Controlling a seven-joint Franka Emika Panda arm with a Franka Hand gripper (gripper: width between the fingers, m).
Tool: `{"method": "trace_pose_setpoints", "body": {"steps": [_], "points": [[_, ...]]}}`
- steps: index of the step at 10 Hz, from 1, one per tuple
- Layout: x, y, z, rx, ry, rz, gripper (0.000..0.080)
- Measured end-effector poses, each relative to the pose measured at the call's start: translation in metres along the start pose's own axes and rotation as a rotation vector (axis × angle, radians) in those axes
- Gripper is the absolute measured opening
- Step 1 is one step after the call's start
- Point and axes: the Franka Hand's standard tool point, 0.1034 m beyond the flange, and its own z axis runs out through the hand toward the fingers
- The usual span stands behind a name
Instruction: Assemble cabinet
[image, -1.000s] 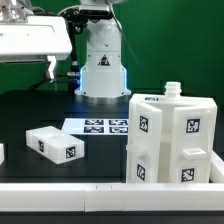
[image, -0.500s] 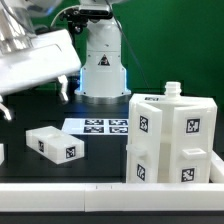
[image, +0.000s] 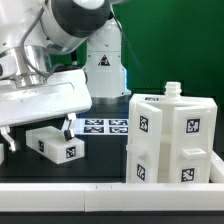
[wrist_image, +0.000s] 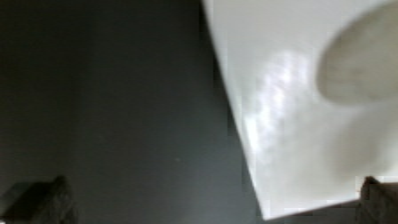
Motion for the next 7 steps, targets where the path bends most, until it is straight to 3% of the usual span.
{"method": "trace_pose_setpoints", "body": {"steps": [2,3,7], "points": [[-0.001,0.000,0.000,-0.011,0.000,-0.011,0.0795],[-0.006,-0.003,-0.004,-0.059,0.006,-0.073,0.0795],[-0.012,-0.017,-0.008,-0.043,0.024,-0.207,0.0795]]}}
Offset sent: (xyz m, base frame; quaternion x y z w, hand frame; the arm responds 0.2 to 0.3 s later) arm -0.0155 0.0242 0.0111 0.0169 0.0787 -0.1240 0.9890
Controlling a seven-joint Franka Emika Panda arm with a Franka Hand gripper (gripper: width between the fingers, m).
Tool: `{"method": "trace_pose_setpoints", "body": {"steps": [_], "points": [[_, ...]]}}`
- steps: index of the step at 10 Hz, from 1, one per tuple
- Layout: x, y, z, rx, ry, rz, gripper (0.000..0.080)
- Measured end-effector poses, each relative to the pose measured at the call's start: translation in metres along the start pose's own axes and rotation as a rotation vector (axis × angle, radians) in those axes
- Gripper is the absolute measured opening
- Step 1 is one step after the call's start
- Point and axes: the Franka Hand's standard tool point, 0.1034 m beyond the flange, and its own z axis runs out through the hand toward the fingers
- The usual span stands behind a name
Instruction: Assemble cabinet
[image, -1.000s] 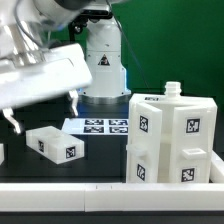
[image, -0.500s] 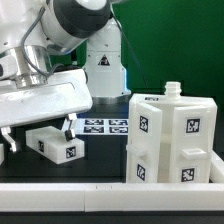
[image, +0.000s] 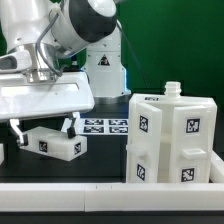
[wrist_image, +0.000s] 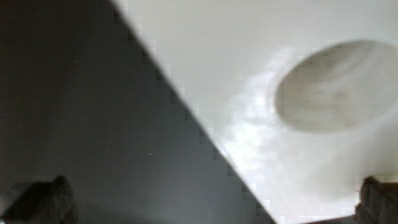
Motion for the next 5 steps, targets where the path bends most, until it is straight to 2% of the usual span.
{"method": "trace_pose_setpoints", "body": {"steps": [2,3,4,5], "points": [[0.000,-0.008,-0.004,0.007,-0.004,0.005,0.0795],[0.006,-0.007,-0.006,0.001,-0.001,0.001,0.0795],[0.010,-0.004,-0.008,-0.019,0.006,0.000,0.0795],[0.008,-0.005,-0.006,-0.013,0.004,0.007,0.0795]]}}
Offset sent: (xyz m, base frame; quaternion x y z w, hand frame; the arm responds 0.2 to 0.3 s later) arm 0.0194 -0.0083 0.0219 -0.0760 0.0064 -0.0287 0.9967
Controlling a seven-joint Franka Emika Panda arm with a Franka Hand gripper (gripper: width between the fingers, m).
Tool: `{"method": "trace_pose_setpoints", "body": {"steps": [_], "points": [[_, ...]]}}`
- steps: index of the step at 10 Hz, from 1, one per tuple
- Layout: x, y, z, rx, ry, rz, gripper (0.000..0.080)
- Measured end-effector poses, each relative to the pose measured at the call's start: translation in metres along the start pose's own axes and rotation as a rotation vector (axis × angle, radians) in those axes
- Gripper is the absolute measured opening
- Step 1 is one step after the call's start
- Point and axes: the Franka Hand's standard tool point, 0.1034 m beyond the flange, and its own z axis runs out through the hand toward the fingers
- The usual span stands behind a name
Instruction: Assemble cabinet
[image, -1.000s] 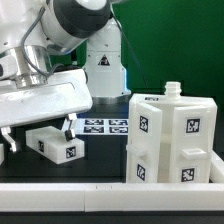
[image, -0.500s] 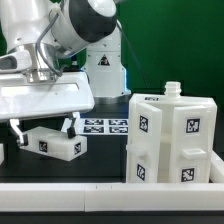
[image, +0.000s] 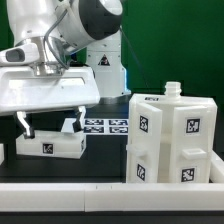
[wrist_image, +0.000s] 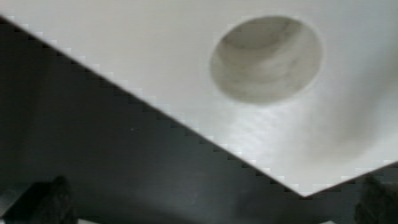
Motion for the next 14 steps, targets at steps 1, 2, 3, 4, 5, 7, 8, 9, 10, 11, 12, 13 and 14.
{"method": "trace_pose_setpoints", "body": {"steps": [1,2,3,4,5,7,8,9,10,11,12,13,14], "points": [[0.000,0.000,0.000,0.000,0.000,0.002,0.0795],[0.003,0.000,-0.001,-0.007,0.005,-0.009,0.0795],[0.015,-0.004,-0.007,-0.044,0.024,-0.079,0.0795],[0.022,-0.017,-0.009,-0.046,0.040,-0.183,0.0795],[0.025,-0.028,-0.009,-0.032,0.048,-0.247,0.0795],[0.014,-0.034,-0.007,-0.006,0.041,-0.267,0.0795],[0.012,-0.031,-0.008,-0.011,0.043,-0.239,0.0795],[0.017,-0.033,-0.008,-0.028,0.056,-0.242,0.0795],[0.015,-0.036,-0.007,-0.013,0.048,-0.241,0.0795],[0.021,-0.036,-0.006,-0.049,0.070,-0.272,0.0795],[0.022,-0.050,0.003,-0.025,0.055,-0.315,0.0795],[0.019,-0.057,0.008,-0.007,0.039,-0.338,0.0795],[0.021,-0.062,0.008,-0.028,0.048,-0.323,0.0795]]}}
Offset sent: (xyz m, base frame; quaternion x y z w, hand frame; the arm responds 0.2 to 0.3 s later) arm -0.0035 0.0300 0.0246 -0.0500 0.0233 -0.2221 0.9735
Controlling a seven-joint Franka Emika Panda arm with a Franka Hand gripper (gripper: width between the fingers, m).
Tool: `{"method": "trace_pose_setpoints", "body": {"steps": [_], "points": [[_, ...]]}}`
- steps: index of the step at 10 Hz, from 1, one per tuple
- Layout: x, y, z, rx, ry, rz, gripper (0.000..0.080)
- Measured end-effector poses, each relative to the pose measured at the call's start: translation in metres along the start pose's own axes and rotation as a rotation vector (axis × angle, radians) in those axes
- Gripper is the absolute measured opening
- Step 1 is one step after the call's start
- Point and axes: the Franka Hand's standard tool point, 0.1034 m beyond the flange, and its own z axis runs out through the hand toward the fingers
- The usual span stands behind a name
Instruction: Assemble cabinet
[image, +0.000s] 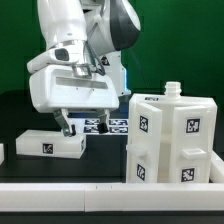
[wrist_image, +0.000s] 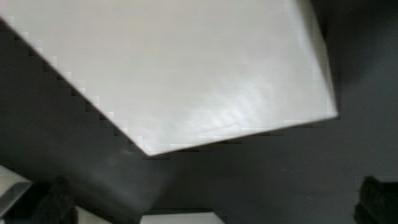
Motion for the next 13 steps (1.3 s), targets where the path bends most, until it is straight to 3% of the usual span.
{"method": "trace_pose_setpoints", "body": {"steps": [1,3,6,8,9,13], "points": [[-0.003,-0.015,0.003,0.026,-0.014,0.061,0.0795],[-0.002,-0.027,0.008,0.089,-0.041,0.039,0.0795],[0.000,-0.011,0.001,0.089,-0.038,-0.091,0.0795],[-0.009,0.019,0.002,0.122,-0.067,-0.163,0.0795],[-0.011,0.029,0.002,0.112,-0.069,-0.157,0.0795],[-0.027,0.019,0.000,0.146,-0.091,-0.132,0.0795]]}}
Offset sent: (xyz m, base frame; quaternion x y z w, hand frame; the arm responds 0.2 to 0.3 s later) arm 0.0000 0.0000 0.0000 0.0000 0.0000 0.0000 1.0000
